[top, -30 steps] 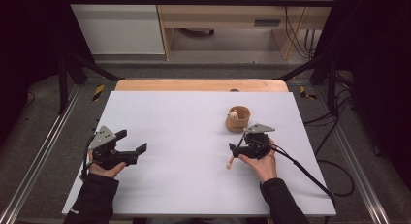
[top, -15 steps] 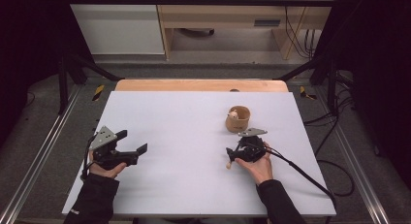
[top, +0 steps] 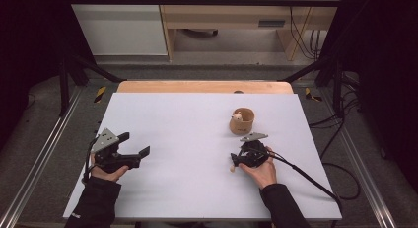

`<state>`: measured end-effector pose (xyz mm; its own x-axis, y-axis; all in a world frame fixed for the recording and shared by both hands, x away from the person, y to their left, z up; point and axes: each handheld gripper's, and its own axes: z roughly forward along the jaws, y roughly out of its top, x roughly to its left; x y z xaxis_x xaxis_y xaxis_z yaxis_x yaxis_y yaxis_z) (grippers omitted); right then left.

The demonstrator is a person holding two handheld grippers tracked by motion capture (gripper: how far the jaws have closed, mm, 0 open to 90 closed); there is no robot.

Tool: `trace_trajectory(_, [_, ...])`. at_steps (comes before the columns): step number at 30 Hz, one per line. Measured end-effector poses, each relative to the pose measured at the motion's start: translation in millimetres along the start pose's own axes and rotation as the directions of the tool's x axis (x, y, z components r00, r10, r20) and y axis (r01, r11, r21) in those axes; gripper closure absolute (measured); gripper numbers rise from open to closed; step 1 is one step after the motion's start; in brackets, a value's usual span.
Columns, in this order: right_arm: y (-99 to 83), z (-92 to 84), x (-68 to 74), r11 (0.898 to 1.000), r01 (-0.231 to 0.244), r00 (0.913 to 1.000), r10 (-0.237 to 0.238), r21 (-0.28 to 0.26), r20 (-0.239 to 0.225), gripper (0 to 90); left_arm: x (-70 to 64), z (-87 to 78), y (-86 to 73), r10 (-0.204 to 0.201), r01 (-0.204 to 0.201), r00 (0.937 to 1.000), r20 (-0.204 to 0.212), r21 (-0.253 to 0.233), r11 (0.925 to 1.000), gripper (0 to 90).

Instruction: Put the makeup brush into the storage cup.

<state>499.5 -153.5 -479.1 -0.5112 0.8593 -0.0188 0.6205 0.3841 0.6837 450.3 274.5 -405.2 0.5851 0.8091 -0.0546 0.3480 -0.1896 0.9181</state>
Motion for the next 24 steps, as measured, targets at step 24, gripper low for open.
trace_trajectory(24, [-0.1, -5.9, 1.0, 1.0, -0.009, 0.9995, 0.009, 0.02, -0.029, 48.3, -0.8, -0.3, 0.5, 0.003, -0.003, 1.0, 0.002, 0.001, 1.0, 5.9])
